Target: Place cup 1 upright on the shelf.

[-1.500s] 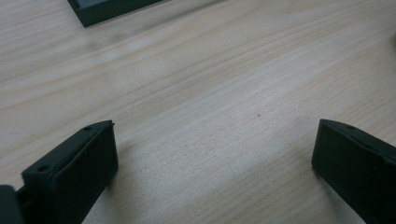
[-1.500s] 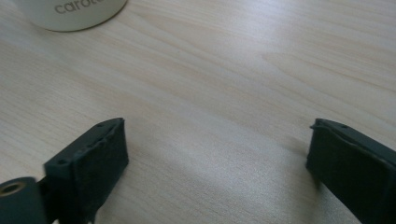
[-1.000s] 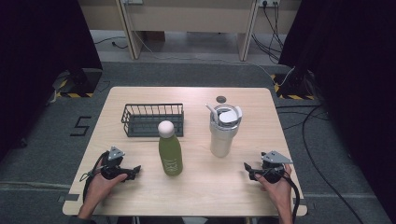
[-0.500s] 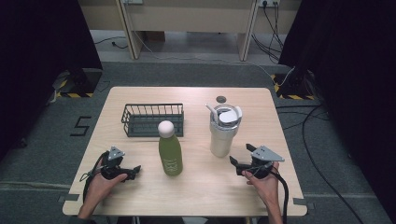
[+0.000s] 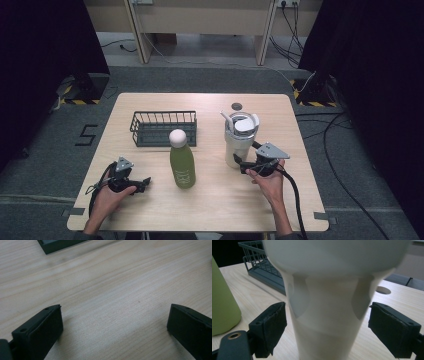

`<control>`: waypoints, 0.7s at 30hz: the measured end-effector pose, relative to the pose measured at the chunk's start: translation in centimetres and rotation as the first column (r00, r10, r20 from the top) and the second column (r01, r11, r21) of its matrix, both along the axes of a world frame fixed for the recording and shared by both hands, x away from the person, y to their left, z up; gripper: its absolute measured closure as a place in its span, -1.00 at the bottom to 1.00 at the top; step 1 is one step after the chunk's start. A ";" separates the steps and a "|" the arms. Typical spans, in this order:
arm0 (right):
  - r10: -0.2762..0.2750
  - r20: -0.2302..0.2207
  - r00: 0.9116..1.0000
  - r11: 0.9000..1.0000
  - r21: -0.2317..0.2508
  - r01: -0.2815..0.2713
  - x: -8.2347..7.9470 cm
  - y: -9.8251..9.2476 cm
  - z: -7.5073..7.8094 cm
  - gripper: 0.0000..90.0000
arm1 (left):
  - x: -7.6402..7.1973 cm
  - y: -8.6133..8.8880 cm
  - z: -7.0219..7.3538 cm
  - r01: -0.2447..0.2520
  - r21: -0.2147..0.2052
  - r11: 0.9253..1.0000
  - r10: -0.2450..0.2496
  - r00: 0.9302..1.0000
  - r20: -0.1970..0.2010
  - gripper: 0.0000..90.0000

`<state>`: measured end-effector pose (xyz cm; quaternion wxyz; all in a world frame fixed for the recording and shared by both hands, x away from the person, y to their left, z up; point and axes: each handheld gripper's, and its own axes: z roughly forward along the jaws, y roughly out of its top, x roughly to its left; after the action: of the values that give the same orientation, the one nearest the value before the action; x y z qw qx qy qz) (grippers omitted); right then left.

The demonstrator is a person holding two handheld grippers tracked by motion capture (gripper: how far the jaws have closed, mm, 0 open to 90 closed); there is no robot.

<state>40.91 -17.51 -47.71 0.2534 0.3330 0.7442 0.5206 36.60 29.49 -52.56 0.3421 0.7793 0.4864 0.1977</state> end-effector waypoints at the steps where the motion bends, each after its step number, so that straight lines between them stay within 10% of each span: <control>1: -0.004 0.007 1.000 1.000 -0.003 0.004 0.2 0.1 -0.1 -0.67 | 0.0 0.0 0.0 0.000 -0.001 1.000 0.000 1.000 0.000 -1.00; 21: -0.027 0.105 0.994 0.996 0.087 0.018 2.4 2.2 -2.7 -0.85 | 0.0 0.0 0.0 0.000 0.000 1.000 0.000 1.000 0.000 -1.00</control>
<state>43.27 -15.27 -50.45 0.2836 0.3239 0.7028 0.5663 36.60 29.49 -52.55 0.3421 0.7792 0.4866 0.1976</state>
